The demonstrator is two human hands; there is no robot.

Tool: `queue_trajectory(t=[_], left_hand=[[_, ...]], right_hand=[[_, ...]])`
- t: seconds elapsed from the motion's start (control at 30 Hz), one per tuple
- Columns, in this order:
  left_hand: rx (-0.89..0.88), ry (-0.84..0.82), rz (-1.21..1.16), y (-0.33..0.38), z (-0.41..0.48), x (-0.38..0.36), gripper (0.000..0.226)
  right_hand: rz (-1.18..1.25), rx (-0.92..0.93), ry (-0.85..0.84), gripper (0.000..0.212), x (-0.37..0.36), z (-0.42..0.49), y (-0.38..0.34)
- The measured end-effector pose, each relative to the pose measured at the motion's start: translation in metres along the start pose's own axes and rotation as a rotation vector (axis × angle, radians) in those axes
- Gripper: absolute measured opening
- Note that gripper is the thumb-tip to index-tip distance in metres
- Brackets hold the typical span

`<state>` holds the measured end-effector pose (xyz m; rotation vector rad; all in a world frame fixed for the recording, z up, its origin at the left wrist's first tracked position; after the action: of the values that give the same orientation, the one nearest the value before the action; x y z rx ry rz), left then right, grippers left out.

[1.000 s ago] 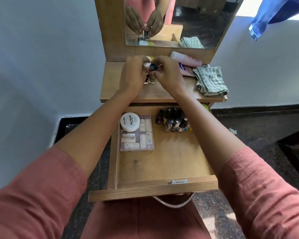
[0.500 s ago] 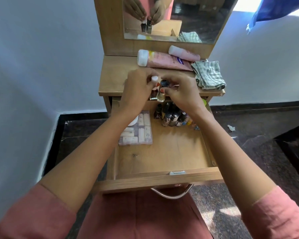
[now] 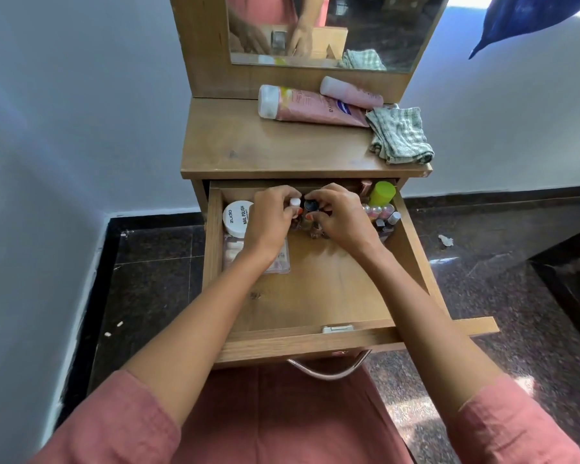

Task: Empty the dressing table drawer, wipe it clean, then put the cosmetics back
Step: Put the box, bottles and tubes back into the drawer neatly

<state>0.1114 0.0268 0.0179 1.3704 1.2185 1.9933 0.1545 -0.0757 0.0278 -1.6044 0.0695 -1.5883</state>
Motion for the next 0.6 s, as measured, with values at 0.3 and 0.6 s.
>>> queue_trajectory(t=[0.3,0.6], left_hand=[[0.029,0.0,-0.022,-0.009,0.003,-0.006,0.022],[0.032,0.035,-0.068,-0.014,0.001,-0.005,0.021]], right_hand=[[-0.113,0.015,-0.043,0.035,-0.014,-0.003,0.008],[-0.225,0.038,-0.036,0.035,-0.015,-0.004,0.006]])
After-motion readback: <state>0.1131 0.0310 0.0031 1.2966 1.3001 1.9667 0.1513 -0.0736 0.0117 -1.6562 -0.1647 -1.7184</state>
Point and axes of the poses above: each hand's wrist, its own z-axis towards the middle knuckle, its own x-axis out of the back of the hand, y = z × x, the point moved 10 cm from there along z, towards the middle knuckle, and after that the axes turned 2 degrees about y, right-handed, at the moved point
